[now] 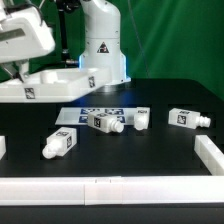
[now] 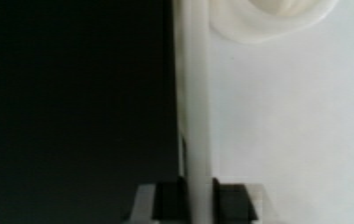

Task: Assemble one leg

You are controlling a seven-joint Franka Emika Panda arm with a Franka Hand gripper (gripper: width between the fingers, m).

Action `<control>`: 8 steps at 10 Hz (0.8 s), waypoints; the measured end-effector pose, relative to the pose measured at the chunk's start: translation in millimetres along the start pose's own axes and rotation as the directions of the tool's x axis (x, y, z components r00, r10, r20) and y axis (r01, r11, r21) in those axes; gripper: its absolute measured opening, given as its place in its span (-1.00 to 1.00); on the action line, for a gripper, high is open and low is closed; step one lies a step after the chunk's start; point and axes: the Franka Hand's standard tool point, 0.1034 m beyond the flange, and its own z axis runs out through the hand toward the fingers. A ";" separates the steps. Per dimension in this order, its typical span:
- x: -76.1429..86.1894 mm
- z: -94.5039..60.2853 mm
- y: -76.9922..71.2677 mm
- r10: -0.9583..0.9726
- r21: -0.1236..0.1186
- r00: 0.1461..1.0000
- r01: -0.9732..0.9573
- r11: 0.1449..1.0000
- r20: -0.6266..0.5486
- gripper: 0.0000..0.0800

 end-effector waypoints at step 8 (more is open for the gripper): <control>21.2 36.0 -61.7 -0.215 -0.072 0.975 0.219 0.973 0.059 -0.87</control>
Offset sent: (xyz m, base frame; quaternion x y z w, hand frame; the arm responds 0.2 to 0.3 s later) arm 0.0000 0.0000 0.0000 0.0000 0.0000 0.0000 1.0000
